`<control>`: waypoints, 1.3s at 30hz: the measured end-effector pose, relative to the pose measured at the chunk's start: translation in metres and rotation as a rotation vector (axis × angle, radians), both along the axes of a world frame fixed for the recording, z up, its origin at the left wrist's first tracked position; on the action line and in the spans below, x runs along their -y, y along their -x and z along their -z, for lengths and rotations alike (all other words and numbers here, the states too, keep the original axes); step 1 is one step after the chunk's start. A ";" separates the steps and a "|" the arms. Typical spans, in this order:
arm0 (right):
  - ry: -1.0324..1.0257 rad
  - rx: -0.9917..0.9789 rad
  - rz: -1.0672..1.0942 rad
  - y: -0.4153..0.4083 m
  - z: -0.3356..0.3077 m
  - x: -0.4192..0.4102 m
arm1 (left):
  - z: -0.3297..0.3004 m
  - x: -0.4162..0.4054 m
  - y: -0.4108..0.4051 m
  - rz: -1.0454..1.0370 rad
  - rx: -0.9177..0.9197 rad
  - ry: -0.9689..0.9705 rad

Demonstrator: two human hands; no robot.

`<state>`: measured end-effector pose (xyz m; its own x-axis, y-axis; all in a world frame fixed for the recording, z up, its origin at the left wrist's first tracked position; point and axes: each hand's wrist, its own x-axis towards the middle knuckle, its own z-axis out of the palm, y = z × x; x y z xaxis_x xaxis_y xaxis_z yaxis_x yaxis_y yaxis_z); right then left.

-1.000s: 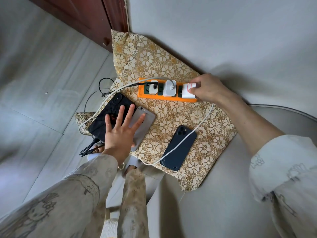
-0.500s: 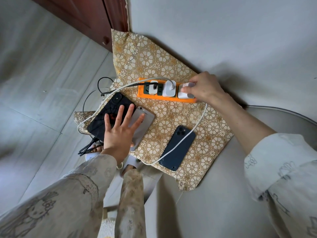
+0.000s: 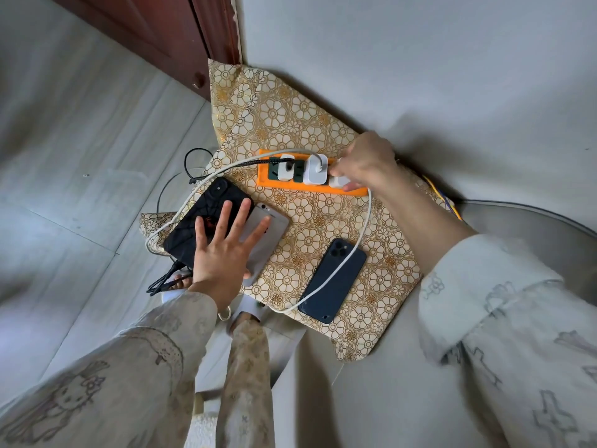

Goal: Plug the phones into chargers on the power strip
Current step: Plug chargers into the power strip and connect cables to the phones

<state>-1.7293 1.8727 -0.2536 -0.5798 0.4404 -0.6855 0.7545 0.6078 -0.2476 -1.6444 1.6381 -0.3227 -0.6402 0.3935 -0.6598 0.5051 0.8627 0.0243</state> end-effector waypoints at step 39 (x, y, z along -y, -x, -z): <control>0.589 -0.303 0.824 -0.125 0.008 0.049 | 0.000 0.003 0.006 0.004 0.058 -0.107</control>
